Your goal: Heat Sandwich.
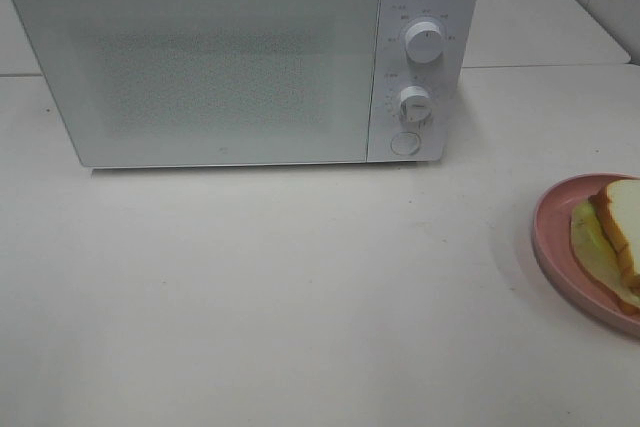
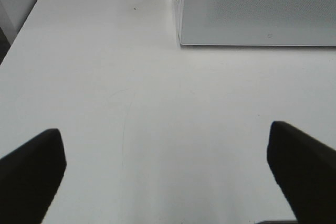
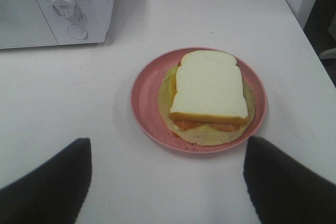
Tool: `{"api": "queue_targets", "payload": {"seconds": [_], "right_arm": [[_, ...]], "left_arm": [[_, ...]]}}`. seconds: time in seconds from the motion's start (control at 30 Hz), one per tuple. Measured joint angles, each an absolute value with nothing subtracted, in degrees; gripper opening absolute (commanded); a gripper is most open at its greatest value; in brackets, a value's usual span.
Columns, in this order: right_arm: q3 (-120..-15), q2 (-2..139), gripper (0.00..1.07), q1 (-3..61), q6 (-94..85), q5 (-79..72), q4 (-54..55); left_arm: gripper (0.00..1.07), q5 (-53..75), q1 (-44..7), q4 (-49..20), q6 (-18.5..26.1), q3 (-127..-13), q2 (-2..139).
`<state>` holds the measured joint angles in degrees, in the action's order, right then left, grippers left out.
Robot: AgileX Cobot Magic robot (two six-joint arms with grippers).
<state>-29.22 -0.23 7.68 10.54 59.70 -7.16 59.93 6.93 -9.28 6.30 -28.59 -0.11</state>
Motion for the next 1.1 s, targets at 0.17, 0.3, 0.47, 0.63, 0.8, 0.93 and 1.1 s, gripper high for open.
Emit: {"api": "queue_targets", "payload": {"seconds": [0.17,0.3,0.47,0.63,0.8,0.93,1.1], "right_arm": [[-29.2,-0.2,0.76,7.7,10.5,59.7,-7.2],[-29.2,-0.2,0.76,7.7,10.5,59.7,-7.2],[-29.2,-0.2,0.76,7.7,10.5,59.7,-7.2],[-29.2,-0.2,0.76,7.7,10.5,59.7,-7.2],[-29.2,-0.2,0.76,7.7,10.5,59.7,-7.2],[-29.2,-0.2,0.76,7.7,10.5,59.7,-7.2],[-29.2,-0.2,0.76,7.7,10.5,59.7,-7.2]], "left_arm": [[1.02,59.9,6.9,-9.3,6.3,-28.6,-0.2],[1.02,59.9,6.9,-9.3,6.3,-28.6,-0.2],[1.01,59.9,6.9,-9.1,6.3,-28.6,-0.2],[1.01,59.9,6.9,-9.1,6.3,-28.6,-0.2],[1.01,59.9,6.9,-9.1,6.3,-28.6,-0.2],[1.01,59.9,6.9,-9.1,6.3,-28.6,-0.2],[1.01,59.9,6.9,-9.1,6.3,-28.6,-0.2]]}}
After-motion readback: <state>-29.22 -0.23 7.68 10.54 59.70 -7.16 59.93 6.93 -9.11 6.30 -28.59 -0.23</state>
